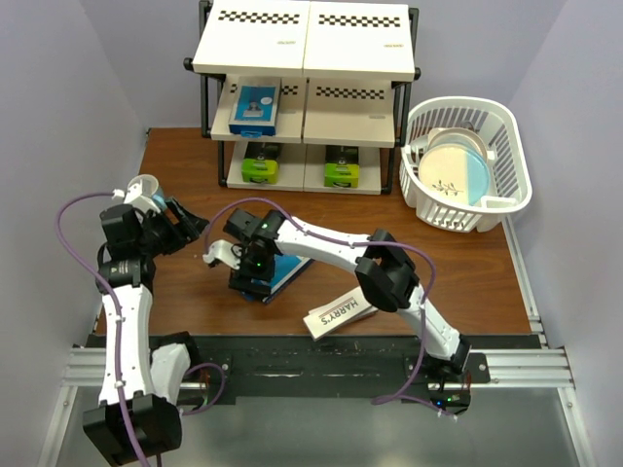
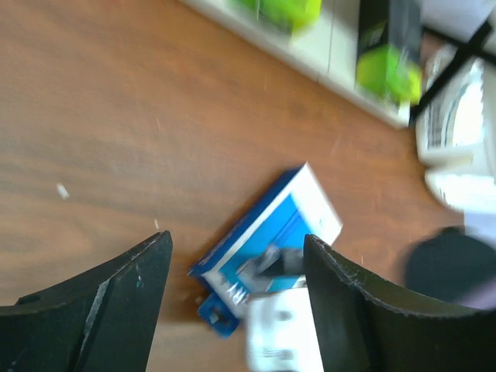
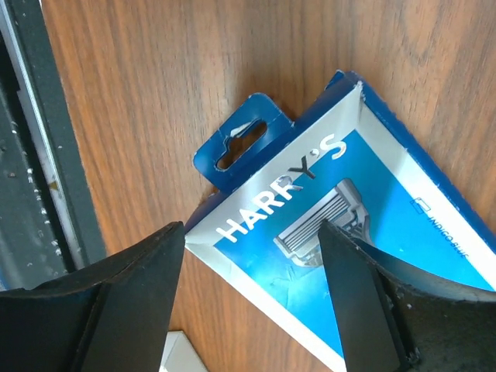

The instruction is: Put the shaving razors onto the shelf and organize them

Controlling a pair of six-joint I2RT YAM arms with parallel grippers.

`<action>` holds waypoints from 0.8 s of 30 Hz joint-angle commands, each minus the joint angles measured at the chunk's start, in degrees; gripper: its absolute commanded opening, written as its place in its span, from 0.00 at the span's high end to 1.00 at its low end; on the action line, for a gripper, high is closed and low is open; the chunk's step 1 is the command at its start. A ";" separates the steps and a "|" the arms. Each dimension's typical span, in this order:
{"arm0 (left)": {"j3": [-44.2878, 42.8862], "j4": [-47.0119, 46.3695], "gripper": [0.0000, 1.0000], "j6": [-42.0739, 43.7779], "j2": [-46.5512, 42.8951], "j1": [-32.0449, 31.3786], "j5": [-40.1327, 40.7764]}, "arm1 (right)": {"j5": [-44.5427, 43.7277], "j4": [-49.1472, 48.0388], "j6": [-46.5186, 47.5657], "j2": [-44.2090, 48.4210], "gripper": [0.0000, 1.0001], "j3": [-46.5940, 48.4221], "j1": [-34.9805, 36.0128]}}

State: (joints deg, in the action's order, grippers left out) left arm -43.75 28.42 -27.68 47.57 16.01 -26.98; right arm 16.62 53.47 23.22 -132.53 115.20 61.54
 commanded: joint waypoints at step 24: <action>23.00 -18.84 0.33 -4.22 18.86 -15.48 -22.67 | -5.82 -3.47 -20.50 24.35 0.16 -31.88 -20.31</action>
State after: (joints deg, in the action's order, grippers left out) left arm -21.93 14.15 -29.58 63.99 1.67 -47.68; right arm 9.56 50.04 7.05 -106.00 81.28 44.75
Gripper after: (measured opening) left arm 0.670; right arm 0.837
